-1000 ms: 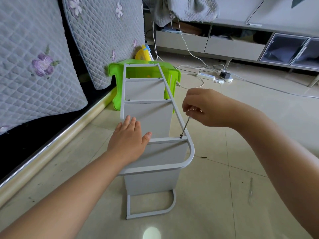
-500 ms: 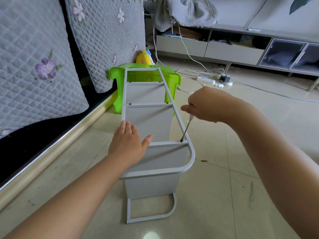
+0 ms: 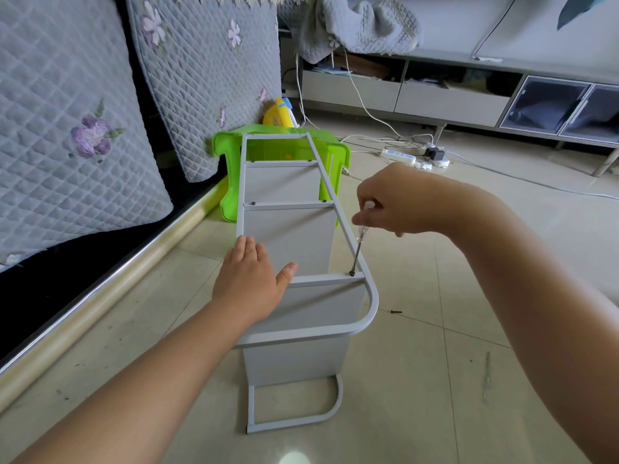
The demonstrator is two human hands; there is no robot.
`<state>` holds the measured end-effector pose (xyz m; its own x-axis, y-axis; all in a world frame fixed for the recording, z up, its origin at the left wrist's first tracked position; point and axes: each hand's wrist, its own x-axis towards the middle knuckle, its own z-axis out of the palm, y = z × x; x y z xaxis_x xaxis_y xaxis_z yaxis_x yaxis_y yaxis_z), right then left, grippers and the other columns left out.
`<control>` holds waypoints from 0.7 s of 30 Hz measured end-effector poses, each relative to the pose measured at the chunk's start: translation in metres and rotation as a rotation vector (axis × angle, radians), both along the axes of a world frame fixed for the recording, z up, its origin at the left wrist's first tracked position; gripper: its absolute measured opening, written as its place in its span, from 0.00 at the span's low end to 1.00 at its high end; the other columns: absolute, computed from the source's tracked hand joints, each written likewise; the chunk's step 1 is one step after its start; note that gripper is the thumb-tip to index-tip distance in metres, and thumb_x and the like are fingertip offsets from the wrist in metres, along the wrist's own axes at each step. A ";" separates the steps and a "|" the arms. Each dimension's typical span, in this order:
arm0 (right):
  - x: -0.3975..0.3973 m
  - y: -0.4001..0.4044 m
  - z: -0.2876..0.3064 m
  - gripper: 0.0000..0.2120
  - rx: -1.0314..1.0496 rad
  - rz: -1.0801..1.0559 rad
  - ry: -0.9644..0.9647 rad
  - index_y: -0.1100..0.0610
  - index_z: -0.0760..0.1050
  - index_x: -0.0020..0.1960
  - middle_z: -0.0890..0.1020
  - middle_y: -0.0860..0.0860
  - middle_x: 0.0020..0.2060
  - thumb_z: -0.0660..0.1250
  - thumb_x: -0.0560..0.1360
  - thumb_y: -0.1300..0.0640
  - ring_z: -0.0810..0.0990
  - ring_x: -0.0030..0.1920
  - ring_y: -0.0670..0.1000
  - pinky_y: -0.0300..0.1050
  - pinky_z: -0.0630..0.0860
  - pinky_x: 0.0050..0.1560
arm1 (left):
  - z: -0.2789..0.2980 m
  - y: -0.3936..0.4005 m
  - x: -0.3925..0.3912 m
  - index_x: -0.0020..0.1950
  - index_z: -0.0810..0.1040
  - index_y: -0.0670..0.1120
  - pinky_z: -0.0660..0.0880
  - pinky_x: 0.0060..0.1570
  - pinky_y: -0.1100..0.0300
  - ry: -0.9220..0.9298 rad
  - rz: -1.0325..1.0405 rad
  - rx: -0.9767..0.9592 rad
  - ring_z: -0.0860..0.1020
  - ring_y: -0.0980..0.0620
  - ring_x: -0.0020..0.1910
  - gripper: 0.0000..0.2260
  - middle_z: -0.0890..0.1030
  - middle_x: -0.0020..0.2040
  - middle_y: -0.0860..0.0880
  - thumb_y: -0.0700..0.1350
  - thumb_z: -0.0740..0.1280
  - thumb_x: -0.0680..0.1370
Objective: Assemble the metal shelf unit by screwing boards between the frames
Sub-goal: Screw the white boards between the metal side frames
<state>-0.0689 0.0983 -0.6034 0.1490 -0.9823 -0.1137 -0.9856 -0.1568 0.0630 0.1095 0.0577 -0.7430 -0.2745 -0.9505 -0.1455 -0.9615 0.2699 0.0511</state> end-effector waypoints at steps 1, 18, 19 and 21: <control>0.002 -0.002 -0.002 0.19 -0.032 -0.010 0.057 0.56 0.64 0.32 0.69 0.49 0.27 0.57 0.79 0.49 0.68 0.30 0.47 0.38 0.62 0.31 | 0.000 0.000 0.000 0.75 0.47 0.35 0.43 0.74 0.55 -0.003 -0.001 -0.001 0.42 0.46 0.76 0.33 0.47 0.76 0.39 0.59 0.43 0.80; 0.007 0.009 -0.011 0.11 0.036 0.076 -0.153 0.51 0.63 0.33 0.68 0.46 0.30 0.59 0.73 0.61 0.66 0.31 0.44 0.42 0.66 0.34 | -0.002 0.000 0.000 0.75 0.47 0.36 0.42 0.74 0.55 0.002 0.002 -0.003 0.42 0.47 0.76 0.33 0.47 0.77 0.40 0.59 0.43 0.80; 0.007 0.010 -0.010 0.09 0.018 0.079 -0.153 0.53 0.67 0.35 0.69 0.45 0.29 0.59 0.73 0.61 0.68 0.31 0.45 0.43 0.69 0.35 | -0.002 0.000 0.000 0.75 0.47 0.36 0.42 0.74 0.55 0.002 0.002 -0.004 0.42 0.47 0.76 0.33 0.47 0.77 0.40 0.59 0.43 0.80; 0.005 0.011 -0.005 0.05 0.008 0.044 -0.176 0.57 0.73 0.41 0.72 0.45 0.28 0.59 0.74 0.62 0.75 0.29 0.46 0.43 0.75 0.37 | -0.002 0.000 0.000 0.75 0.47 0.36 0.42 0.74 0.55 0.000 -0.001 -0.002 0.42 0.47 0.76 0.33 0.47 0.77 0.40 0.59 0.43 0.80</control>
